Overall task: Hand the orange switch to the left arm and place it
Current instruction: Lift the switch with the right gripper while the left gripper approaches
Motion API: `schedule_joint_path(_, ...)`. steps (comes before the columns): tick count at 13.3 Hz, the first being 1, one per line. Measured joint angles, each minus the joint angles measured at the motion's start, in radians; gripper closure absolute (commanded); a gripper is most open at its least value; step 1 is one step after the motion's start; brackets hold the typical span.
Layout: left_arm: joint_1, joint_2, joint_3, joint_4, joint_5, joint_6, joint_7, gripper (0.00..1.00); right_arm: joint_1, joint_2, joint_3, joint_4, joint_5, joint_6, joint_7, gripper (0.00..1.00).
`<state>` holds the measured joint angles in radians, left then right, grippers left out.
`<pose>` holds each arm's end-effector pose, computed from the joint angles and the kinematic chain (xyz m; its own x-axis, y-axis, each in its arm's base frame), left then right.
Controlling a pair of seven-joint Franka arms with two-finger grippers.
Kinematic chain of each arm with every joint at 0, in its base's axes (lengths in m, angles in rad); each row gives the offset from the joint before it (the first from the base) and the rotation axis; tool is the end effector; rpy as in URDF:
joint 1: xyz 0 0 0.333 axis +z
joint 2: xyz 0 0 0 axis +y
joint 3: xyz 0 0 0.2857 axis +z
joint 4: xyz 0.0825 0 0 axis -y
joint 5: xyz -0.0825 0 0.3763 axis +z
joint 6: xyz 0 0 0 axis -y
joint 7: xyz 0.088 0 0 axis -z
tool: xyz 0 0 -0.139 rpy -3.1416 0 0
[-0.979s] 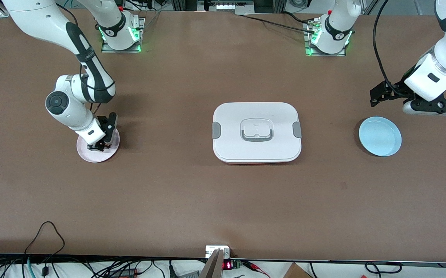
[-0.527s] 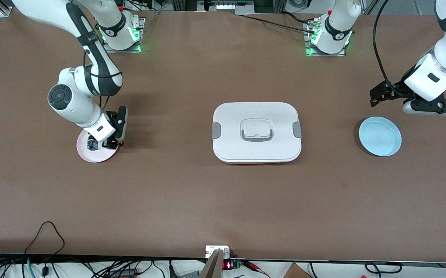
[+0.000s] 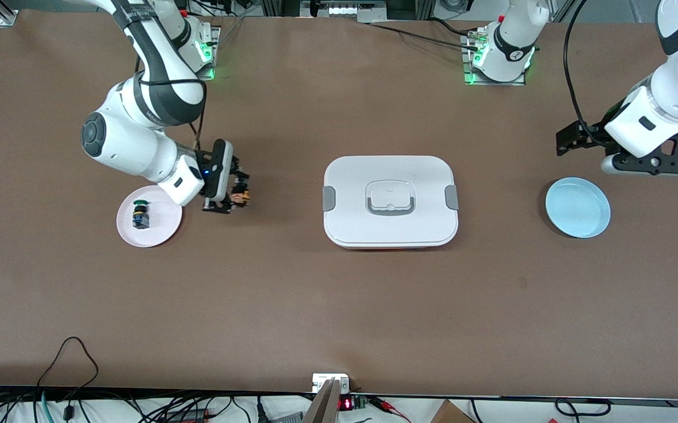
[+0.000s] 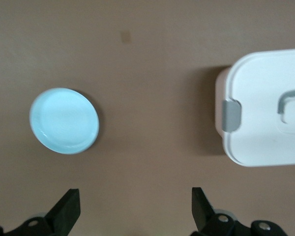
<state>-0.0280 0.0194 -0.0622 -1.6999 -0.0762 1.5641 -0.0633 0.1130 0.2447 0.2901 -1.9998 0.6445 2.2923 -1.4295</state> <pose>0.5348 -0.0588 0.4925 0.9869 -0.0266 -0.1590 -0.0162 -0.9977 0.0666 0.5381 0.2569 0.3004 0.1875 0.8384 0.5118 0.9806 -0.1291 -0.1477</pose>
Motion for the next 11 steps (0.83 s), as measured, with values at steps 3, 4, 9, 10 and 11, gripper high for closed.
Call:
schedule_joint_path(3,0.025,0.029,0.008,0.003,-0.235,-0.147,0.000,0.00,0.024,0.000,0.049,0.042,0.216,0.001,0.002,0.73)
schedule_joint_path(4,0.041,0.046,0.010,0.004,-0.308,-0.207,0.002,0.00,0.032,0.001,0.061,0.057,0.284,0.004,0.002,0.73)
schedule_joint_path(9,0.089,0.188,0.012,-0.036,-0.798,-0.214,0.075,0.00,0.108,0.021,0.108,0.123,0.578,0.092,0.001,0.73)
schedule_joint_path(10,0.088,0.210,0.009,-0.081,-0.898,-0.160,0.138,0.00,0.124,0.028,0.109,0.137,0.631,0.100,0.000,0.73)
schedule_joint_path(11,0.088,0.225,0.006,-0.141,-0.991,-0.111,0.224,0.00,0.139,0.036,0.110,0.155,0.679,0.109,0.000,0.73)
